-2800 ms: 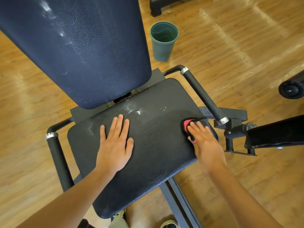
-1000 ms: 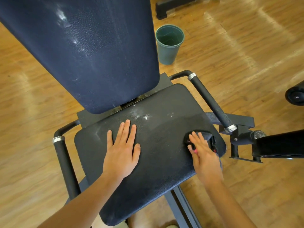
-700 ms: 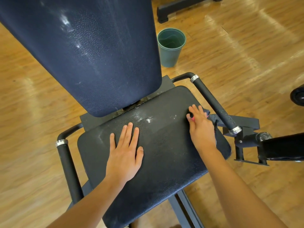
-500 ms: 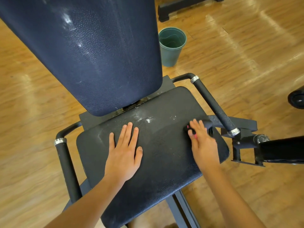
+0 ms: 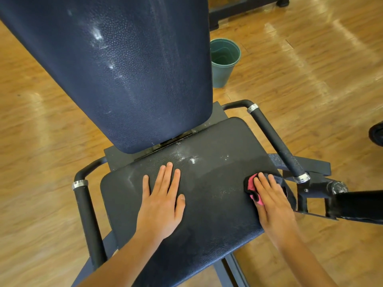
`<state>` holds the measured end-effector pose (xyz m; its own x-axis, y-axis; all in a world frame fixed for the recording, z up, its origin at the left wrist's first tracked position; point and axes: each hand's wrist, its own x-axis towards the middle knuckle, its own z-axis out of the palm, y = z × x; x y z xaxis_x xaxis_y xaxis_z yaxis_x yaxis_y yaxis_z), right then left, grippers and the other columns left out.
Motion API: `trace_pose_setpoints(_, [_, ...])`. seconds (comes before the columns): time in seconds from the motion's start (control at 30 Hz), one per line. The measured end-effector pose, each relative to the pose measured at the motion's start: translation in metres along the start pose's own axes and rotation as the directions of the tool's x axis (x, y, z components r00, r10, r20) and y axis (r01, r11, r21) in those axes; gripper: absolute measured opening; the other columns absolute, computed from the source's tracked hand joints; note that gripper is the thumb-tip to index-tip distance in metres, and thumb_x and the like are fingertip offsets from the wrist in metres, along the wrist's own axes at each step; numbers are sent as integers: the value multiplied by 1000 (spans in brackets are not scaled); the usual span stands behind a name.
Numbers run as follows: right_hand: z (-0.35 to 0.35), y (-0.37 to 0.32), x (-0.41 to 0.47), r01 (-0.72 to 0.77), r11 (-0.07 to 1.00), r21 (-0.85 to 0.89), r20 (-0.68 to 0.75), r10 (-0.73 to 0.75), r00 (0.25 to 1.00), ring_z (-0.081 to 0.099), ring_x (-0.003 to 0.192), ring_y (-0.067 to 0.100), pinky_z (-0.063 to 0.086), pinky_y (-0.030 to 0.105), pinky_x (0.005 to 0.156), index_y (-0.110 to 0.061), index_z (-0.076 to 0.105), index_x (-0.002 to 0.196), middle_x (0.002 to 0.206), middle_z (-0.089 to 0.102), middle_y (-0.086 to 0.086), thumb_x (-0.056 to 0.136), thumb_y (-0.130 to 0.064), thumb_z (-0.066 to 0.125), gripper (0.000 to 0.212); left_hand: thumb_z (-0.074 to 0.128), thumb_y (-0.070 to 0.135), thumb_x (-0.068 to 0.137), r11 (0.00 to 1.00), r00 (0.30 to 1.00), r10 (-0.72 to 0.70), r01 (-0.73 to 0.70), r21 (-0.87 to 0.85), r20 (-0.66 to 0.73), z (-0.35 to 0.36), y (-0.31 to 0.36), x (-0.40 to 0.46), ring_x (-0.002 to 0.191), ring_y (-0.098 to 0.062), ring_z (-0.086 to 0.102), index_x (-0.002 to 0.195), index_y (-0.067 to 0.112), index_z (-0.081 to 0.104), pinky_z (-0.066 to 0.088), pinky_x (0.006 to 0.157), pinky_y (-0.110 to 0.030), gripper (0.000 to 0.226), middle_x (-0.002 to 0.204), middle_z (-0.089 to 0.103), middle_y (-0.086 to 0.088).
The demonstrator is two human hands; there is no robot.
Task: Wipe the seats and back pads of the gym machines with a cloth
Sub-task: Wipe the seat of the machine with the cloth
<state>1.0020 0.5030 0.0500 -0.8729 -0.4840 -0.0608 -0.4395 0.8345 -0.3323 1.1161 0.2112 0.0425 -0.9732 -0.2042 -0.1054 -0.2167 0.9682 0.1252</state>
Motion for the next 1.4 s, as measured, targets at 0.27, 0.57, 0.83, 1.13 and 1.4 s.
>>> trace_pose_setpoints(0.27, [0, -27, 80, -30, 991, 130, -81, 41, 996, 23, 147, 30, 34, 56, 112, -1, 46, 142, 152, 40, 13, 104, -19, 40, 42, 27, 40, 103, 1000, 1000, 2, -2, 3, 0, 0, 0, 0, 158, -25, 14, 160, 12, 31, 21, 122, -63, 64, 171, 17, -9])
trace_pose_setpoints(0.57, [-4, -52, 158, 57, 998, -37, -83, -59, 995, 32, 135, 32, 38, 52, 107, -4, 43, 139, 146, 39, 14, 98, -12, 51, 42, 26, 41, 104, 1000, 1000, -10, 10, 6, 26, 0, 0, 1, 159, -23, 9, 162, 13, 28, 17, 124, -61, 64, 172, 12, -7])
trace_pose_setpoints(0.83, [-2, -40, 83, -33, 992, 120, 13, 31, 999, 20, 149, 28, 31, 51, 116, -7, 42, 146, 157, 33, 10, 100, -12, 51, 47, 27, 42, 103, 1000, 1000, -4, 4, 1, 25, 0, 0, 1, 158, -24, 13, 161, 12, 30, 19, 123, -62, 65, 171, 16, -9])
trace_pose_setpoints(1.13, [1, -53, 184, 28, 999, 26, -29, -27, 999, 30, 140, 33, 38, 51, 108, -3, 43, 140, 147, 39, 12, 98, -7, 49, 43, 27, 41, 103, 1000, 1000, -2, 2, 11, 27, 1, -1, 0, 158, -24, 13, 161, 13, 29, 20, 122, -62, 65, 171, 15, -9])
trace_pose_setpoints(1.4, [-5, -45, 90, 9, 997, 78, 60, -14, 998, 15, 150, 21, 31, 39, 117, -12, 32, 152, 161, 23, 4, 99, -10, 51, 56, 29, 41, 103, 1000, 1000, 3, -3, 0, 2, 1, -1, -1, 158, -25, 14, 160, 11, 32, 21, 122, -63, 64, 171, 16, -9])
